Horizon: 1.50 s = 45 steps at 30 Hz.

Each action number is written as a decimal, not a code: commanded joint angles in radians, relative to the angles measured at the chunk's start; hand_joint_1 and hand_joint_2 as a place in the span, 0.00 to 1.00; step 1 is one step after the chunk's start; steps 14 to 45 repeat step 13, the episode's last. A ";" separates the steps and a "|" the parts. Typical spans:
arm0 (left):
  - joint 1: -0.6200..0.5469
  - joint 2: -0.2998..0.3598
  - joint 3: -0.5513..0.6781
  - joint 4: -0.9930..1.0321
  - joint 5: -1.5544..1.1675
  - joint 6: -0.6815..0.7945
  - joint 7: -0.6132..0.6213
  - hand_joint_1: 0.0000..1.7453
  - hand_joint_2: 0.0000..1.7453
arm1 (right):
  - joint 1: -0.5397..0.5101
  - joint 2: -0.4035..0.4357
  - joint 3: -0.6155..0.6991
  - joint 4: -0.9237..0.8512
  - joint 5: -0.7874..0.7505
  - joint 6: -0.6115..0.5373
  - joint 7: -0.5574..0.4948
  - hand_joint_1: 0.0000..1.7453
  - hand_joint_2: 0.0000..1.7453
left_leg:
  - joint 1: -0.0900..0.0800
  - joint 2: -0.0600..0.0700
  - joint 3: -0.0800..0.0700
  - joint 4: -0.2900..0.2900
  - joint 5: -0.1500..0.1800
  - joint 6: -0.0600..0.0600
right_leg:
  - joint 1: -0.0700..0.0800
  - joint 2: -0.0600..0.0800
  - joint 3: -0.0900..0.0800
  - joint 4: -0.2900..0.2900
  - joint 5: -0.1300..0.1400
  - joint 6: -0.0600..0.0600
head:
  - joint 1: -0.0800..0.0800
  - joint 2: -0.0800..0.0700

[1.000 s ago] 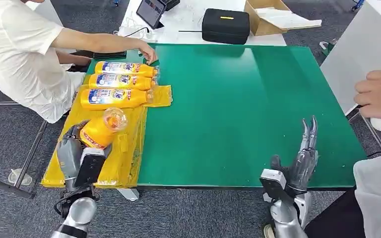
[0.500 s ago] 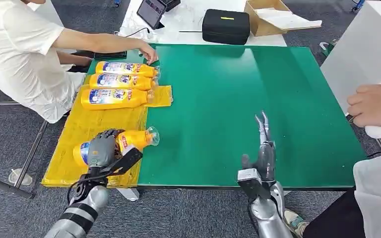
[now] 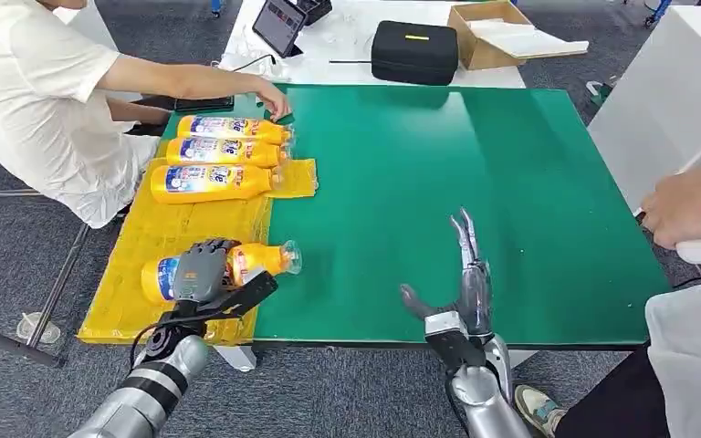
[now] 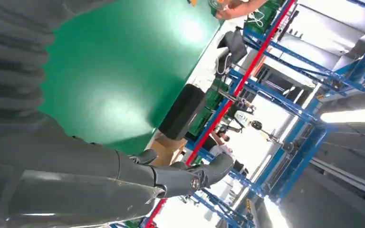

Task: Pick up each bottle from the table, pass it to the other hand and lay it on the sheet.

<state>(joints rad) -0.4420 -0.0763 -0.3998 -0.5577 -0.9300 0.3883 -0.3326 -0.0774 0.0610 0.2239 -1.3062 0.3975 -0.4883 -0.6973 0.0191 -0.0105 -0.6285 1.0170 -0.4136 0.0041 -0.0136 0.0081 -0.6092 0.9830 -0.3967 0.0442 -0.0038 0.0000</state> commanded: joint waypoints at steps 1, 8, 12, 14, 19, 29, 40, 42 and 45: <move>-0.015 -0.007 -0.037 0.138 0.020 -0.177 0.021 0.00 1.00 | -0.053 -0.024 0.017 0.091 -0.039 0.012 -0.001 0.00 1.00 | -0.001 0.004 0.003 -0.001 -0.001 0.001 | 0.000 0.002 0.002 -0.001 0.000 -0.001 | 0.000 0.000; -0.006 0.022 -0.039 0.147 0.070 -0.341 -0.021 0.00 1.00 | -0.062 -0.036 0.012 0.101 -0.093 0.007 -0.001 0.00 1.00 | -0.001 0.001 0.006 -0.003 0.000 0.001 | 0.000 0.001 0.005 -0.002 0.000 -0.002 | 0.000 0.000; -0.006 0.022 -0.039 0.147 0.070 -0.341 -0.021 0.00 1.00 | -0.062 -0.036 0.012 0.101 -0.093 0.007 -0.001 0.00 1.00 | -0.001 -0.005 0.007 -0.002 0.000 0.001 | 0.000 -0.005 0.009 -0.002 -0.001 -0.001 | 0.000 0.000; -0.006 0.022 -0.037 0.149 0.078 -0.351 -0.026 0.00 1.00 | -0.068 -0.033 0.009 0.110 -0.099 0.014 -0.001 0.00 1.00 | -0.001 -0.002 0.007 -0.003 0.001 0.002 | 0.000 -0.003 0.008 -0.003 0.001 -0.002 | -0.001 0.000; -0.006 0.022 -0.037 0.149 0.078 -0.351 -0.026 0.00 1.00 | -0.068 -0.033 0.009 0.110 -0.099 0.014 -0.001 0.00 1.00 | -0.001 -0.002 0.007 -0.003 0.001 0.002 | 0.000 -0.003 0.008 -0.003 0.001 -0.002 | -0.001 0.000; -0.006 0.022 -0.037 0.149 0.078 -0.351 -0.026 0.00 1.00 | -0.068 -0.033 0.009 0.110 -0.099 0.014 -0.001 0.00 1.00 | -0.001 -0.002 0.007 -0.003 0.001 0.002 | 0.000 -0.003 0.008 -0.003 0.001 -0.002 | -0.001 0.000; -0.006 0.022 -0.037 0.149 0.078 -0.351 -0.026 0.00 1.00 | -0.068 -0.033 0.009 0.110 -0.099 0.014 -0.001 0.00 1.00 | -0.001 -0.002 0.007 -0.003 0.001 0.002 | 0.000 -0.003 0.008 -0.003 0.001 -0.002 | -0.001 0.000; -0.006 0.022 -0.037 0.149 0.078 -0.351 -0.026 0.00 1.00 | -0.068 -0.033 0.009 0.110 -0.099 0.014 -0.001 0.00 1.00 | -0.001 -0.002 0.007 -0.003 0.001 0.002 | 0.000 -0.003 0.008 -0.003 0.001 -0.002 | -0.001 0.000; -0.006 0.022 -0.037 0.149 0.078 -0.351 -0.026 0.00 1.00 | -0.068 -0.033 0.009 0.110 -0.099 0.014 -0.001 0.00 1.00 | -0.001 -0.002 0.007 -0.003 0.001 0.002 | 0.000 -0.003 0.008 -0.003 0.001 -0.002 | -0.001 0.000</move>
